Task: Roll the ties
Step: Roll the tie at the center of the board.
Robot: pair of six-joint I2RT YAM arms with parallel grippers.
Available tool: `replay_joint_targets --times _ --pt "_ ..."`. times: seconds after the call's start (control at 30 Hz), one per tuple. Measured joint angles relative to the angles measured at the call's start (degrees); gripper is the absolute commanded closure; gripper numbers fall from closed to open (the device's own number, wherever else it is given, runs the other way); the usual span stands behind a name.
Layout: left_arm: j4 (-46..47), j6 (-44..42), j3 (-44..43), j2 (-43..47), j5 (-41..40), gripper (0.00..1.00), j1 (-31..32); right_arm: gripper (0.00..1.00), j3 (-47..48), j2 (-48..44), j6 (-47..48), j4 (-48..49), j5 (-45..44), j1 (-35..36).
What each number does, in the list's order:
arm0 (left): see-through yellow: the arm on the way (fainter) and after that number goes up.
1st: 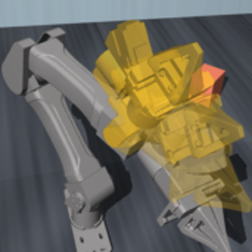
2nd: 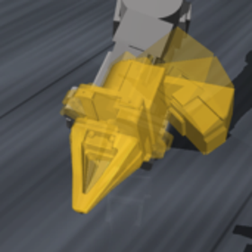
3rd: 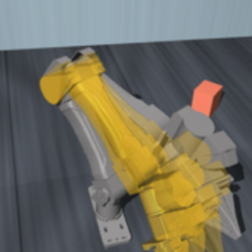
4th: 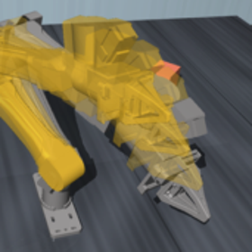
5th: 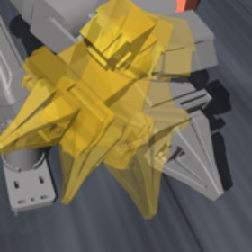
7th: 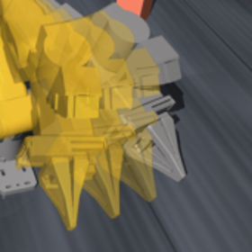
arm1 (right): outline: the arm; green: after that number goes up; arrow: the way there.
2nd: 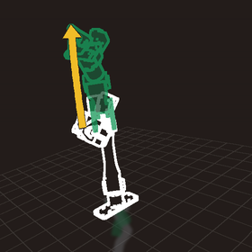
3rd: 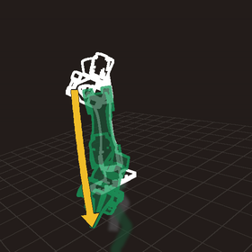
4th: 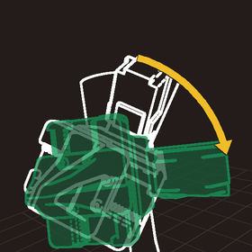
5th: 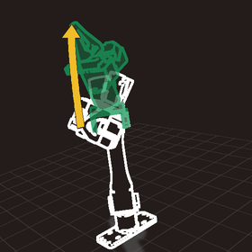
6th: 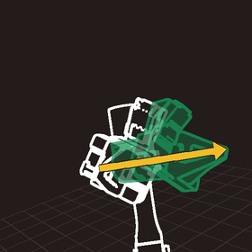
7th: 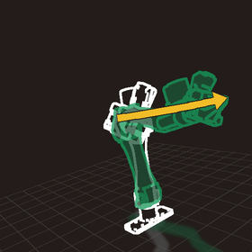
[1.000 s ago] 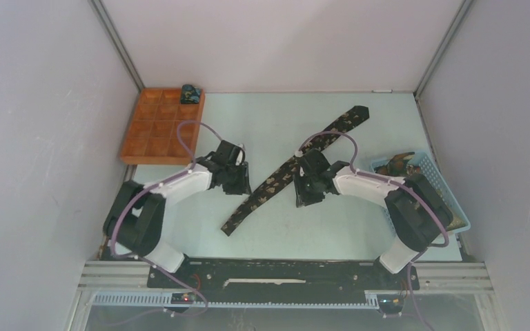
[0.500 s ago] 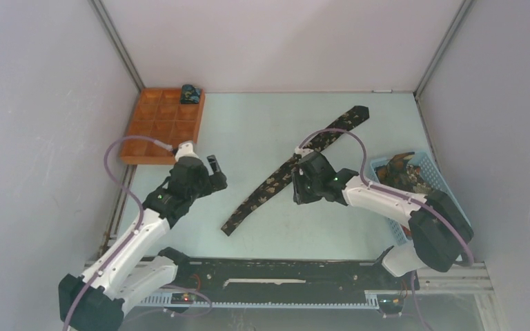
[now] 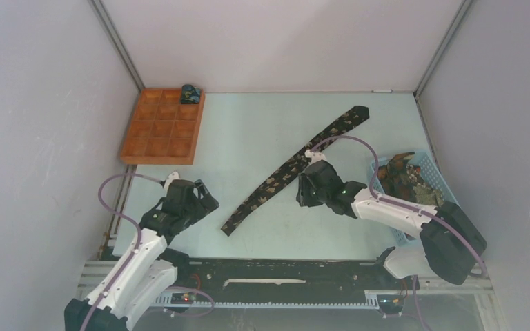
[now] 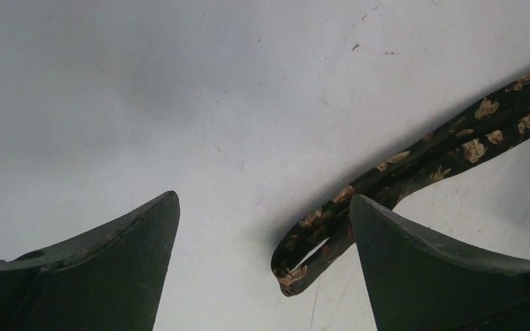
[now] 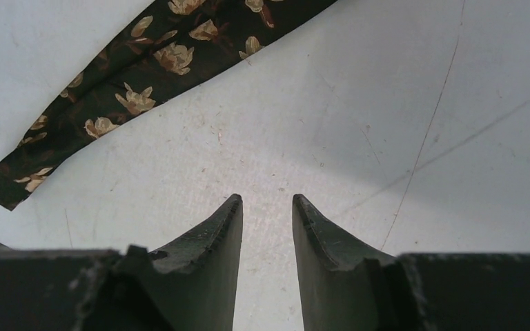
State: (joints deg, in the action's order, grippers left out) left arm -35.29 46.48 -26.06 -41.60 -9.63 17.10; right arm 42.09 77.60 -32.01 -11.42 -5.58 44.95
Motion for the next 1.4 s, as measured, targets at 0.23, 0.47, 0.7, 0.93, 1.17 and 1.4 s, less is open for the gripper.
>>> replay_joint_targets --times 0.23,0.47,0.7,0.93,1.17,1.4 --pt "-4.2 4.9 0.4 5.4 -0.9 0.03 6.9 0.64 -1.2 0.3 -1.0 4.2 0.4 -0.3" --pt "-9.8 12.3 0.4 10.4 -5.4 0.26 17.0 0.64 -1.2 1.7 -1.0 7.4 1.7 -0.6" --pt "-13.6 19.0 1.9 15.0 -8.3 0.40 25.0 0.64 -1.2 3.1 -0.8 10.3 3.3 -0.7" --pt "-13.5 22.1 6.3 15.5 -8.2 0.47 27.4 0.64 -1.2 5.0 -0.8 12.1 4.9 -1.5" --pt "-10.4 23.2 9.4 16.3 -8.0 0.47 27.4 0.64 -1.2 6.0 -0.7 12.9 6.9 -2.1" --pt "-6.7 24.0 11.7 18.4 -7.8 0.47 27.5 0.64 -1.2 6.8 -0.8 14.3 8.1 -2.3"
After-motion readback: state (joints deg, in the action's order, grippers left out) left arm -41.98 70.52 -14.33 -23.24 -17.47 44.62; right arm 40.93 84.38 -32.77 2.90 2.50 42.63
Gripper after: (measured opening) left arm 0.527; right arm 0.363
